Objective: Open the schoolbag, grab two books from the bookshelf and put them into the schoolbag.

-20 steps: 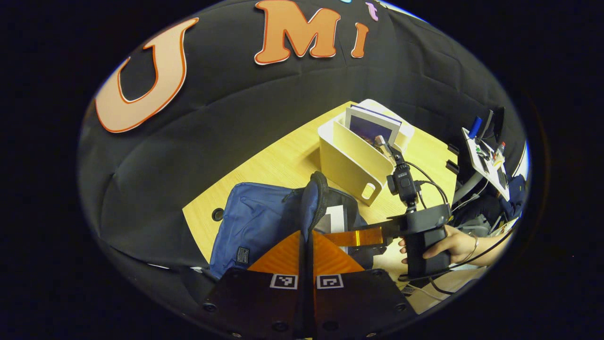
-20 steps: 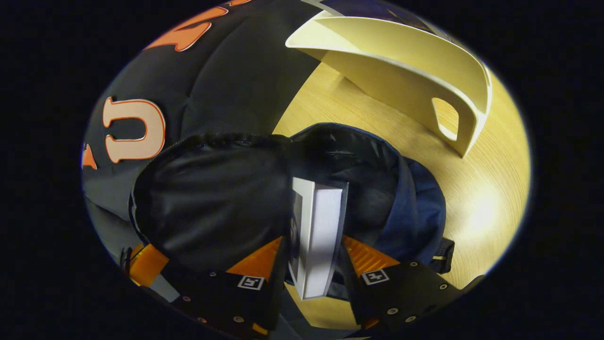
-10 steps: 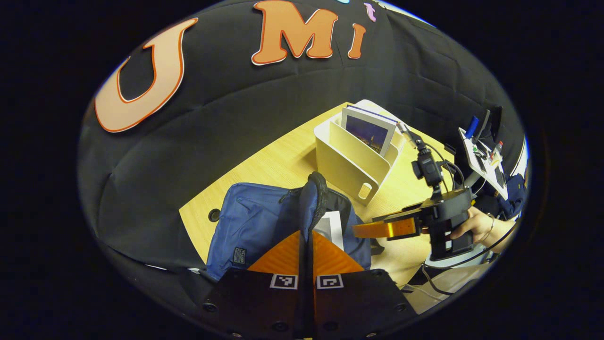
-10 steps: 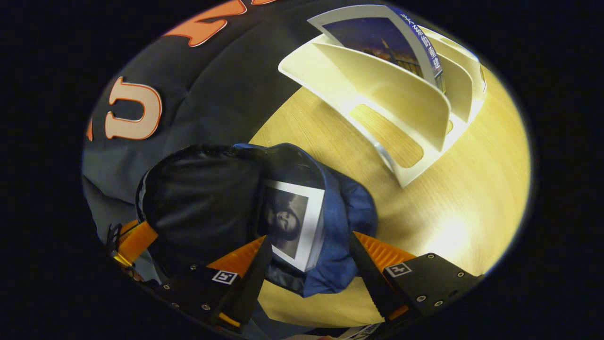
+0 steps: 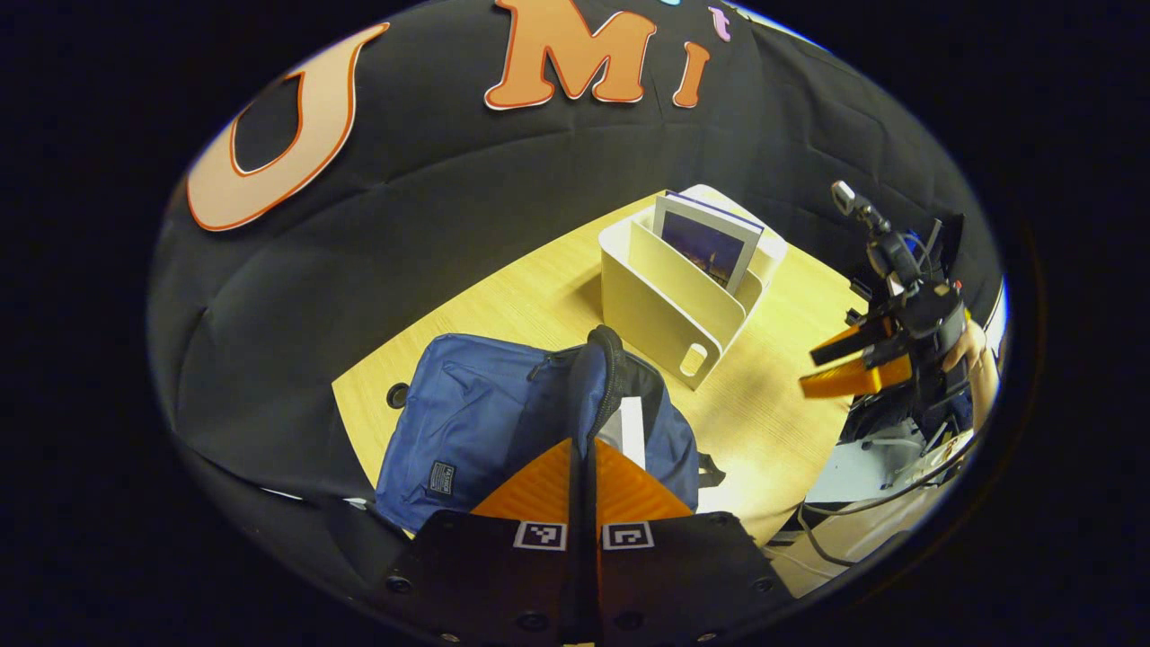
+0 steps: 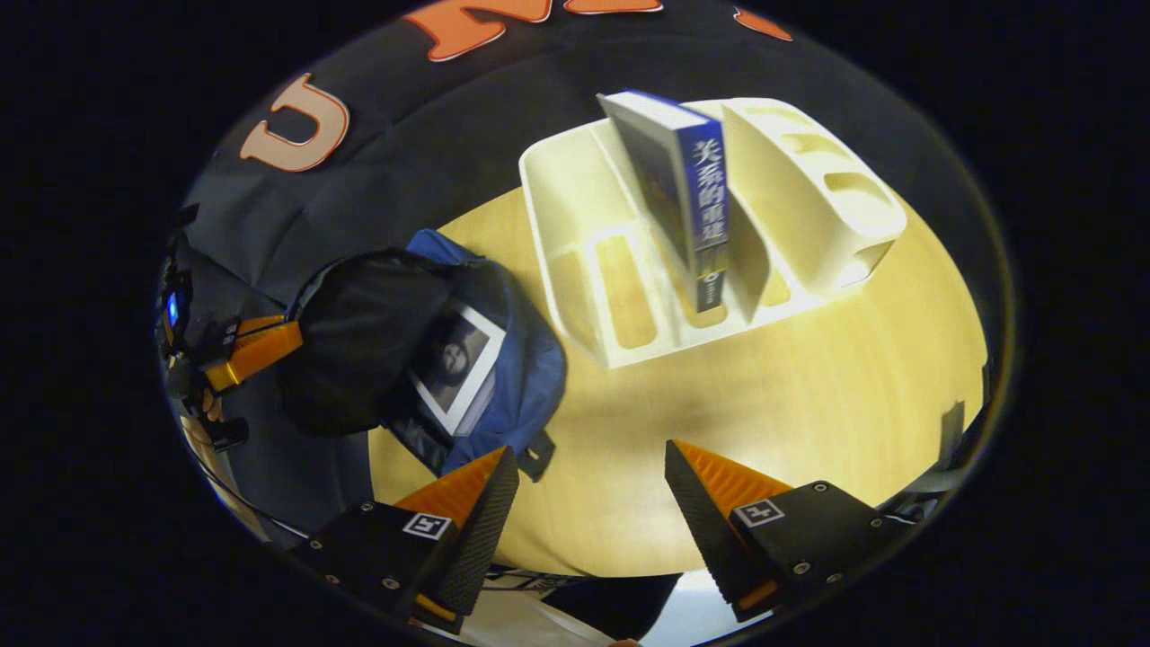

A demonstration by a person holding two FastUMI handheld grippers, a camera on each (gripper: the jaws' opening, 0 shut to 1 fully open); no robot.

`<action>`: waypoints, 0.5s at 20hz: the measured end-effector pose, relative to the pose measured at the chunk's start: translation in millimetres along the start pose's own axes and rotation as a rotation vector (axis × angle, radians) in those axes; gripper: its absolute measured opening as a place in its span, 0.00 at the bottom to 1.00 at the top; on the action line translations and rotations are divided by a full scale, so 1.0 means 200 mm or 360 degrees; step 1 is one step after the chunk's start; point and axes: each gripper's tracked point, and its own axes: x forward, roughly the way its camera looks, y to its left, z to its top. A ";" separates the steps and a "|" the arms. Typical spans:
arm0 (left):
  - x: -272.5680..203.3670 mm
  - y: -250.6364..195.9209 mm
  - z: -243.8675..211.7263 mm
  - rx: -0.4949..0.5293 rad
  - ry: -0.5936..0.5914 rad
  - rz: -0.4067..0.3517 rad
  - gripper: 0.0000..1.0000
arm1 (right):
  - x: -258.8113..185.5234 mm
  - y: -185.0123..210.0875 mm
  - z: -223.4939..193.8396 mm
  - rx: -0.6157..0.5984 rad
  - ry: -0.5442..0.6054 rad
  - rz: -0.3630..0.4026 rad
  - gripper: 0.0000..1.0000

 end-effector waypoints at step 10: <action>0.06 -0.01 -0.02 -0.0097 0.0050 0.0016 0.01 | -0.42 -0.14 0.69 -0.0271 -0.0152 -0.0101 0.98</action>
